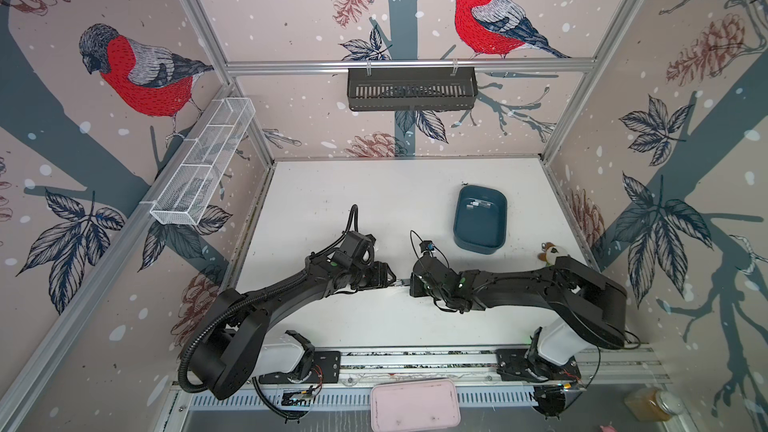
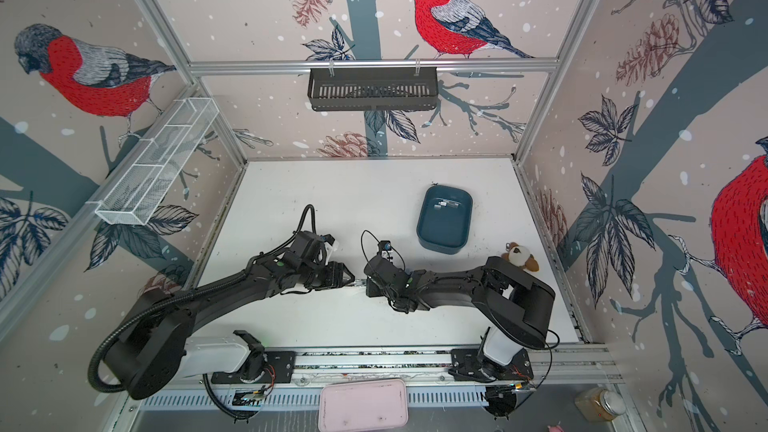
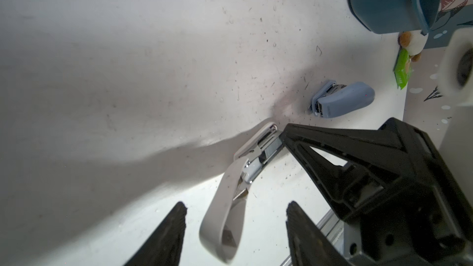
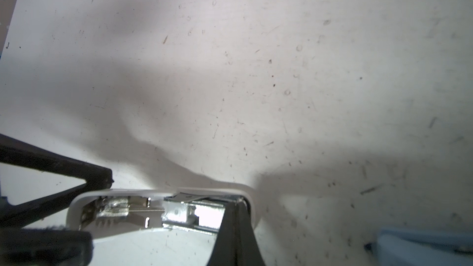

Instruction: Load the staples into the stapler

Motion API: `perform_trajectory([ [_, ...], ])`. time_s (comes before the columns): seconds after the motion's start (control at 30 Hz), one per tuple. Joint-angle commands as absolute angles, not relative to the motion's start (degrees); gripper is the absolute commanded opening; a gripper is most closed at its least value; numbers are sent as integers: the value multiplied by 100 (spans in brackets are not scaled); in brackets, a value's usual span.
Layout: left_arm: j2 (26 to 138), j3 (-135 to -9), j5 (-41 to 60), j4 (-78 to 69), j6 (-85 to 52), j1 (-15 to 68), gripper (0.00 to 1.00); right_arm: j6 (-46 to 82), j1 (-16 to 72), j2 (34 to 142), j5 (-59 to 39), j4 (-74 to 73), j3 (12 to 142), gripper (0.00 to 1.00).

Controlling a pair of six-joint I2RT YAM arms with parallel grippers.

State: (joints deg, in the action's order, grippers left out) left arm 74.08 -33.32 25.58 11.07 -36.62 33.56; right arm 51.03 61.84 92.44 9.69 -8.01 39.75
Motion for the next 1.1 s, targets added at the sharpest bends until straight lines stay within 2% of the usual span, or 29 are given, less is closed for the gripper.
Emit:
perform_trajectory([
  [0.0,7408,-3355,2901,1131,-3745,3370,62,5064,6205,9308,1058,-537,4005,4],
  [0.33,7338,-3622,3225,923,-3975,3570,43,4913,6370,9451,1397,-266,4178,4],
  [0.6,7737,-3777,3137,473,-4018,3840,42,4904,6331,9270,1082,-758,3927,5],
  [0.87,8229,-3993,3116,203,-3790,3937,40,4913,6075,9019,447,-1600,3416,14],
  [1.07,8290,-4024,2951,355,-3422,3981,39,4898,5865,8567,184,-1745,3129,17],
])
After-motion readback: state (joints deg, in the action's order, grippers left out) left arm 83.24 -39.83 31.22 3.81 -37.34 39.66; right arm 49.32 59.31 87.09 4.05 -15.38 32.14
